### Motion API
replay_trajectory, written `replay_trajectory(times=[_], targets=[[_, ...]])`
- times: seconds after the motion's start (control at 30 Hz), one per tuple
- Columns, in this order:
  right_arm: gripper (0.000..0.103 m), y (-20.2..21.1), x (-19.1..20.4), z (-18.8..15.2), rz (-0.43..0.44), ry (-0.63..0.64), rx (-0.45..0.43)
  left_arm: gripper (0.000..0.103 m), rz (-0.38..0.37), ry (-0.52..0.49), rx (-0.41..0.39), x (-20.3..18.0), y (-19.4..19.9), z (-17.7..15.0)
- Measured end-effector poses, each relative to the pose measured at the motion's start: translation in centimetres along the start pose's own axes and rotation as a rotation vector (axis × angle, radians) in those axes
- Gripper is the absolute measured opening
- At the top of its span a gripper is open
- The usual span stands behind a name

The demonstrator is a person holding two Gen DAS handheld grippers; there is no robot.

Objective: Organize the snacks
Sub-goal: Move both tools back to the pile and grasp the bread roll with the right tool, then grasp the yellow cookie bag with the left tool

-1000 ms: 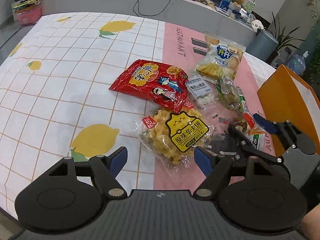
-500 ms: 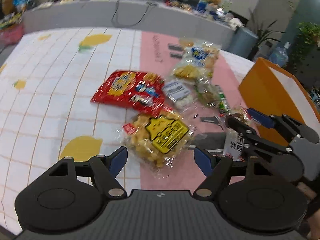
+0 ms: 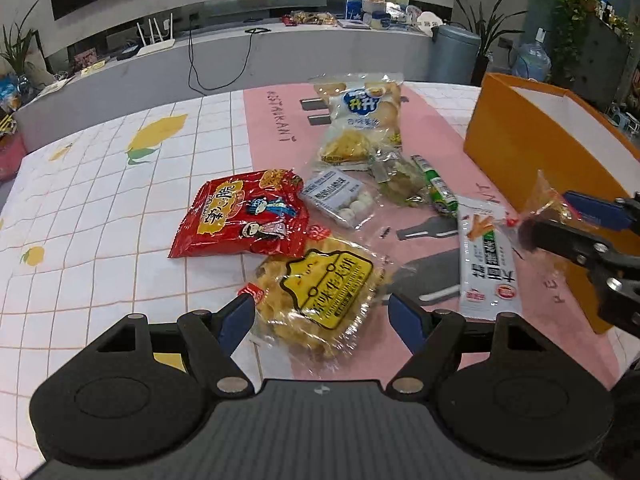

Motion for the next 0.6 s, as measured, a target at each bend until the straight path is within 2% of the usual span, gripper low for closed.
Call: replay_trajectory(times=[0.17,0.37,0.6], targets=[[0.044,0.1,0.8,0.5,0.017,0.025,-0.011,0.09,-0.004,-0.011,0.04,0.0,-2.4,0.2],[0.044,0.1,0.7,0.6,0.011,0.053,-0.01,0.102,0.001,0.027,0.039,0.2,-4.1,0.4],[0.044,0.0,0.7,0.5,0.005,0.063,-0.007,0.103,0.039,0.039,0.038,0.3,-5.4,-0.2]])
Point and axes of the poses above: each gripper's, at about its wrist camera, not at the fingertips, and y roughly against the way its jaws point, x to its left, z to its top, the point moved 7 cm from there along -y, roughly the way its jaws point, and after that the axes turned 11 degrees about y, right-handed, at the moved point
